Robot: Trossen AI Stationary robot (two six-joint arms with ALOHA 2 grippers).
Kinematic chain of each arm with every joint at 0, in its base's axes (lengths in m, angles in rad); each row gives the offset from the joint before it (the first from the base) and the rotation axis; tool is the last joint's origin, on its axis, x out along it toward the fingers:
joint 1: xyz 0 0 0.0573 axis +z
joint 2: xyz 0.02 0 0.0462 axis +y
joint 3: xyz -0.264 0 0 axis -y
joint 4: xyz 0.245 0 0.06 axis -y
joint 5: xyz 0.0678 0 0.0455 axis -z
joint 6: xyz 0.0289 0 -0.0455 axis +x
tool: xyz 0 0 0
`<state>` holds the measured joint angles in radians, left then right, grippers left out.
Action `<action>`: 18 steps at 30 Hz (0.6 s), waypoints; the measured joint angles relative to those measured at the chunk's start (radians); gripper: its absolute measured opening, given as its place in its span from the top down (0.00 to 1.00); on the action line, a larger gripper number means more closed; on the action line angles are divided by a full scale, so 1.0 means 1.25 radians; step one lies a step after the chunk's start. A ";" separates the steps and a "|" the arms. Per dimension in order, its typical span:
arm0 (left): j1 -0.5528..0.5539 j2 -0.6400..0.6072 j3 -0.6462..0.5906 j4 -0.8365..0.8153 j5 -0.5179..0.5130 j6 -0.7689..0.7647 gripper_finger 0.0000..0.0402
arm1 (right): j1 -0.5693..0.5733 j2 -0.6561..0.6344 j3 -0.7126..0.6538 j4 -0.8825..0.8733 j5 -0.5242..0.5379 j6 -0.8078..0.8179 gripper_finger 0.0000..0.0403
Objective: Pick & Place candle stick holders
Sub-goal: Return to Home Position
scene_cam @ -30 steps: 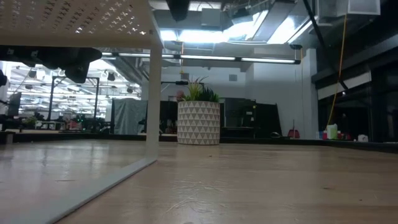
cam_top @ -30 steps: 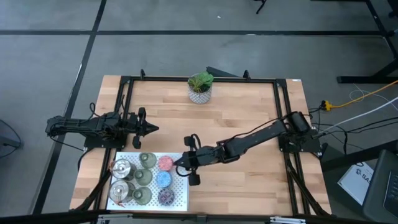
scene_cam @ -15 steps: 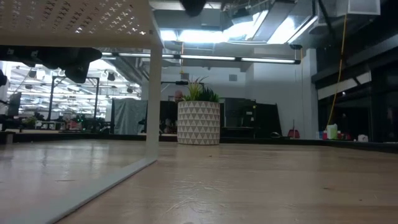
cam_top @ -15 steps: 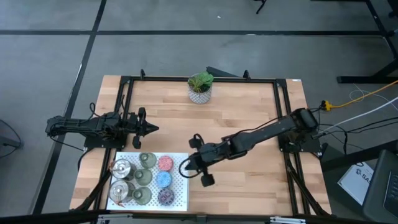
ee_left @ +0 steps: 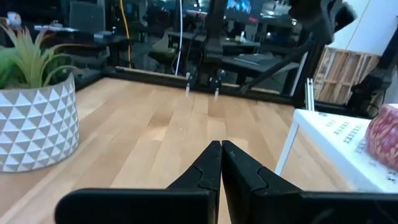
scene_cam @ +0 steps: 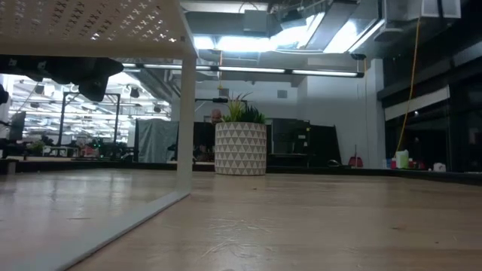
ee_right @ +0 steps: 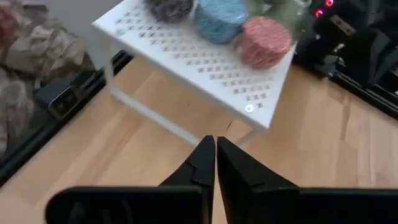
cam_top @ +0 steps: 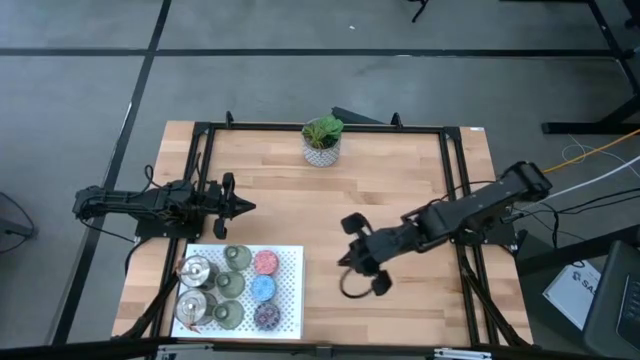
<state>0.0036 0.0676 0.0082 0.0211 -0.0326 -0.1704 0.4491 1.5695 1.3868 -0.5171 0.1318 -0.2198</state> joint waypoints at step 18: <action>0.000 0.016 0.000 0.003 -0.001 0.000 0.98 | 0.006 -0.119 -0.159 -0.291 0.338 0.200 0.95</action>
<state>0.0036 0.0872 0.0082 0.0250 -0.0334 -0.1705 0.4565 1.4213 1.1881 -0.8812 0.5545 0.0301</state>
